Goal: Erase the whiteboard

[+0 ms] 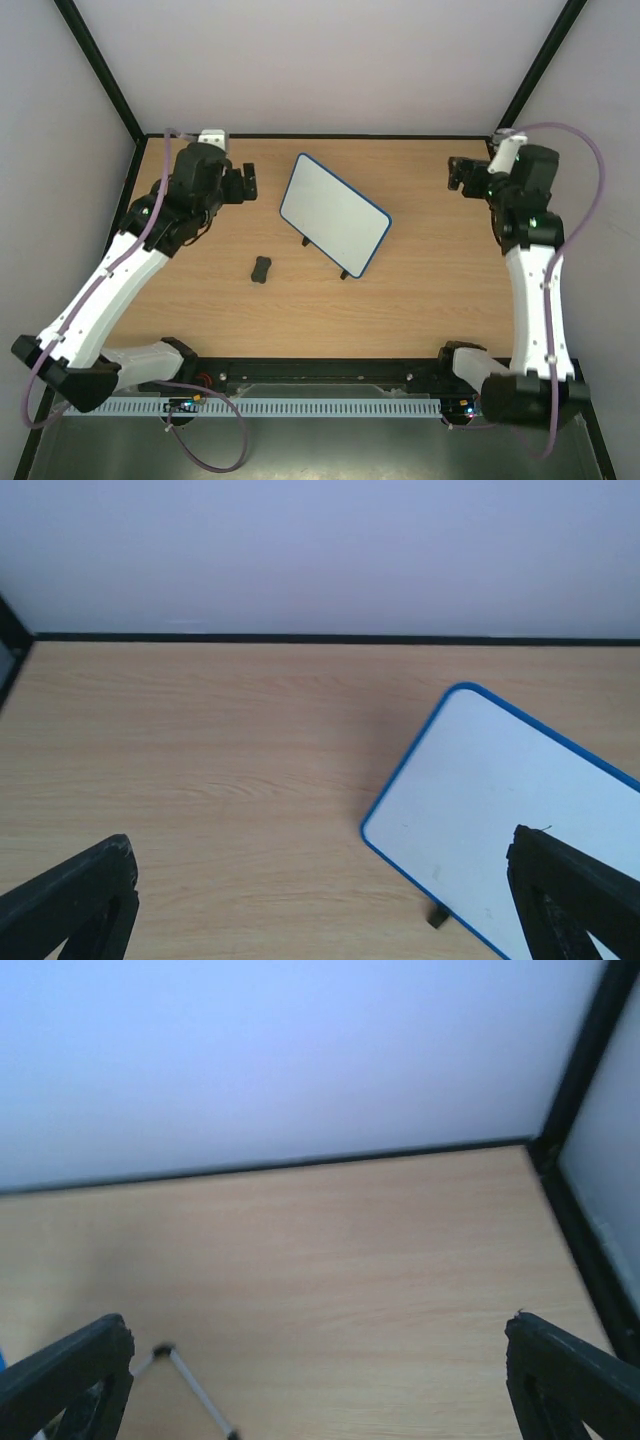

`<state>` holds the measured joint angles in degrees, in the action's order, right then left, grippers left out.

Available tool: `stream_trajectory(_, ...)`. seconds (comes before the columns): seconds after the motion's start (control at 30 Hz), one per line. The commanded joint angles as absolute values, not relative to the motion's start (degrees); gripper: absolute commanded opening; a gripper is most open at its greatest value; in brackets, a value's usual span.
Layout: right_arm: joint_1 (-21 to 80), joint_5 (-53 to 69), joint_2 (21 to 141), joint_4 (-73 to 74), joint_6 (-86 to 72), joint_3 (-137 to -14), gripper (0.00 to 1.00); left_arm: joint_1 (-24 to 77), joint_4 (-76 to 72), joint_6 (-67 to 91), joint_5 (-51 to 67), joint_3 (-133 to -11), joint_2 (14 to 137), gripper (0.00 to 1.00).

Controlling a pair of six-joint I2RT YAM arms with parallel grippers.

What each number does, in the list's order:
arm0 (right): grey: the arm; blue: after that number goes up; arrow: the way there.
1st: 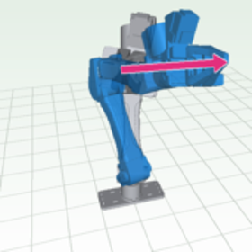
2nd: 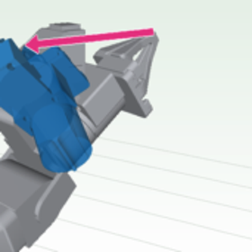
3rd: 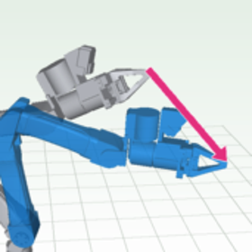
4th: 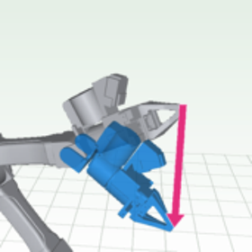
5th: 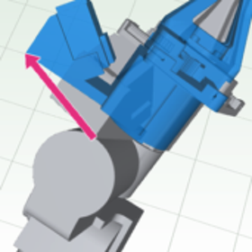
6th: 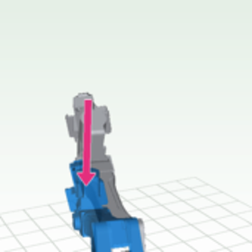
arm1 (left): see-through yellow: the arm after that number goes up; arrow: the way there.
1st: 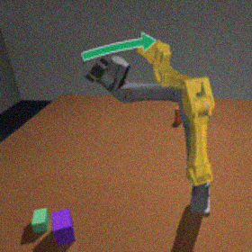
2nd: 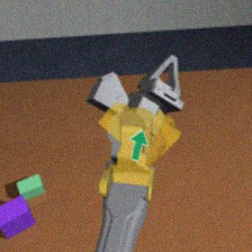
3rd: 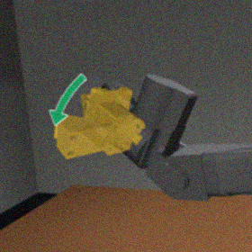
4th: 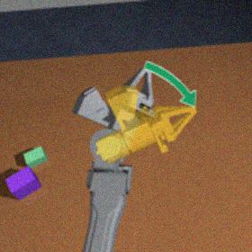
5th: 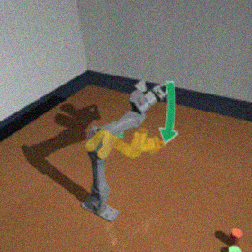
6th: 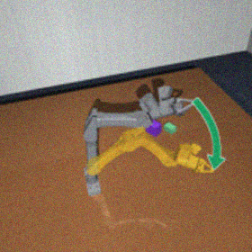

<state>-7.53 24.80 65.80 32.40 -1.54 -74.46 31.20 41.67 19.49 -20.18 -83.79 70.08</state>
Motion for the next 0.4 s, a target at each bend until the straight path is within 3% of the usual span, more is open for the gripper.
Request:
stream_trajectory(0.0,-7.8,12.7,55.3,19.8,-8.8,-66.3,0.98,30.5,32.0,15.5,-30.0,-76.8,65.1,1.00)
stream_trajectory(0.17,-7.8,13.0,51.7,18.8,-10.1,-60.8,0.98,29.8,22.0,12.0,-29.9,-70.9,60.7,1.00)
stream_trajectory(0.37,-7.8,13.6,51.2,18.5,-11.6,-57.9,0.98,29.4,23.5,11.8,-29.5,-70.5,61.2,1.00)
